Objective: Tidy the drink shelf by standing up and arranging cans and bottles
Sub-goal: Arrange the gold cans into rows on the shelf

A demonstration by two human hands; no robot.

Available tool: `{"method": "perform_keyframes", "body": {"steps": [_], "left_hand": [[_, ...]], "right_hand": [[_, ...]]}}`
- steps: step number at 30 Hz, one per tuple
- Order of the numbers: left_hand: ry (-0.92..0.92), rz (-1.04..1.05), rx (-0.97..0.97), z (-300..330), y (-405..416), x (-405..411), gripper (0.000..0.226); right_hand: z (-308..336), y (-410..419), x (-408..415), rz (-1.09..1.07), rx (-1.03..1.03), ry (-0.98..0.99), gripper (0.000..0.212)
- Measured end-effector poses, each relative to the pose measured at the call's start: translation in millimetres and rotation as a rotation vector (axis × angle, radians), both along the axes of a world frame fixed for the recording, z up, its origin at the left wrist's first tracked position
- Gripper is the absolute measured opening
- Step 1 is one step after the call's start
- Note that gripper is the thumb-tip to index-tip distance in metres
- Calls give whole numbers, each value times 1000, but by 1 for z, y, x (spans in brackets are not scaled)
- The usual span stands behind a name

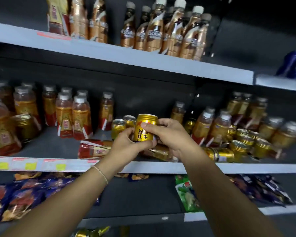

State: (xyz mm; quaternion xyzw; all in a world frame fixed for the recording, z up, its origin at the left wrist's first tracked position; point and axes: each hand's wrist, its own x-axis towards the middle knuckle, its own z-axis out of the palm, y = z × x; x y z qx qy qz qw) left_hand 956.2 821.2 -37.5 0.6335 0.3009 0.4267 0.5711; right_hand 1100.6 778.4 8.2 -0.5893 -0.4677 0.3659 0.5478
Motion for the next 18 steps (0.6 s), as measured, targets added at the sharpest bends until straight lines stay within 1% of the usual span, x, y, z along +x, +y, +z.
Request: {"method": "perform_keyframes", "body": {"steps": [2, 6, 7, 9, 11, 12, 14, 15, 16, 17, 18], "left_hand": [[8, -57, -6, -3, -16, 29, 59], [5, -177, -28, -6, -41, 87, 62], [6, -215, -23, -6, -45, 101, 58], [10, -291, -24, -7, -53, 128, 48], [15, -353, -30, -7, -59, 155, 44], [13, -385, -30, -7, -61, 169, 43], [8, -449, -31, -7, -64, 194, 41], [7, -481, -31, -7, -65, 206, 40], [7, -511, -29, -7, -66, 218, 39], [12, -538, -24, -7, -65, 230, 38], [15, -563, -14, -7, -64, 242, 35]], "right_hand": [[-2, -23, 29, -27, -16, -7, 34], [-8, -63, 83, -132, -20, -16, 30], [-8, -72, 95, -166, -26, -14, 28], [-10, -87, 120, -226, -26, -9, 17], [-10, -100, 143, -272, -25, 2, 17], [-10, -106, 152, -299, -34, 0, 23], [-10, -114, 172, -373, -57, -8, 58], [-11, -117, 181, -398, -52, -2, 62], [-10, -121, 190, -410, -36, 5, 54], [-10, -123, 198, -423, -24, 19, 52], [-10, -125, 208, -446, -17, 33, 64]]}}
